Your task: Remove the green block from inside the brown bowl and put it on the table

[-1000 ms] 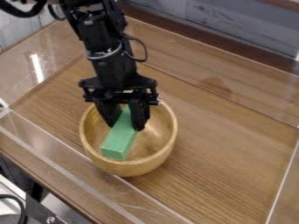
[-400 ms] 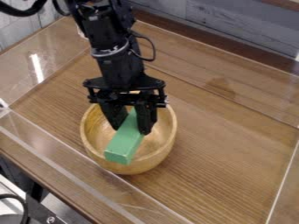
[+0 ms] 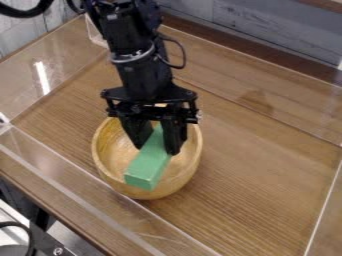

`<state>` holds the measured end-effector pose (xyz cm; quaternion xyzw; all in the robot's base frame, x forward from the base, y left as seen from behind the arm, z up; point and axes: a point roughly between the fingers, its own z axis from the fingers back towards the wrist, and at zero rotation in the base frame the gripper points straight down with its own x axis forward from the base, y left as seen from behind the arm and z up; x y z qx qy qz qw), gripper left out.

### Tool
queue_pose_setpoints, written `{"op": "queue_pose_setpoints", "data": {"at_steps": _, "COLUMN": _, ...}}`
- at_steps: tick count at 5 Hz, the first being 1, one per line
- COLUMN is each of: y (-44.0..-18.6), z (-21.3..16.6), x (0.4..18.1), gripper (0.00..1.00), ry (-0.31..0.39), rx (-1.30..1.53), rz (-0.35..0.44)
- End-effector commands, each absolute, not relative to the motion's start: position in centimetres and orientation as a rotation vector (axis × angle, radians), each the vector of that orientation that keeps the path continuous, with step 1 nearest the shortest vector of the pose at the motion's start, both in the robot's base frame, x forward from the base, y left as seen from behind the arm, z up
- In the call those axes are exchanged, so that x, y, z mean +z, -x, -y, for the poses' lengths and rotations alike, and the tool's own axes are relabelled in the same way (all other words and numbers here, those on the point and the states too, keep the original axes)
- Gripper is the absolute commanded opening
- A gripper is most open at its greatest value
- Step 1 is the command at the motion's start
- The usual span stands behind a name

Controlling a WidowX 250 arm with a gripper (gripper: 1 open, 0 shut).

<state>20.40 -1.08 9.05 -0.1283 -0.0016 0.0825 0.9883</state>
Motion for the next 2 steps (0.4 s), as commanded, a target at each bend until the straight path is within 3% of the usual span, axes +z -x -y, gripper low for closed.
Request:
{"op": "queue_pose_setpoints", "data": {"at_steps": 1, "y": -20.8, "z": 1.9, "x": 10.3, "gripper": 0.0, "ry": 0.26, "rx": 0.145, "rz": 0.049}}
{"op": "queue_pose_setpoints", "data": {"at_steps": 2, "y": -20.7, "z": 3.1, "x": 10.5, "gripper": 0.0, "ry": 0.262, "rx": 0.118, "rz": 0.051}}
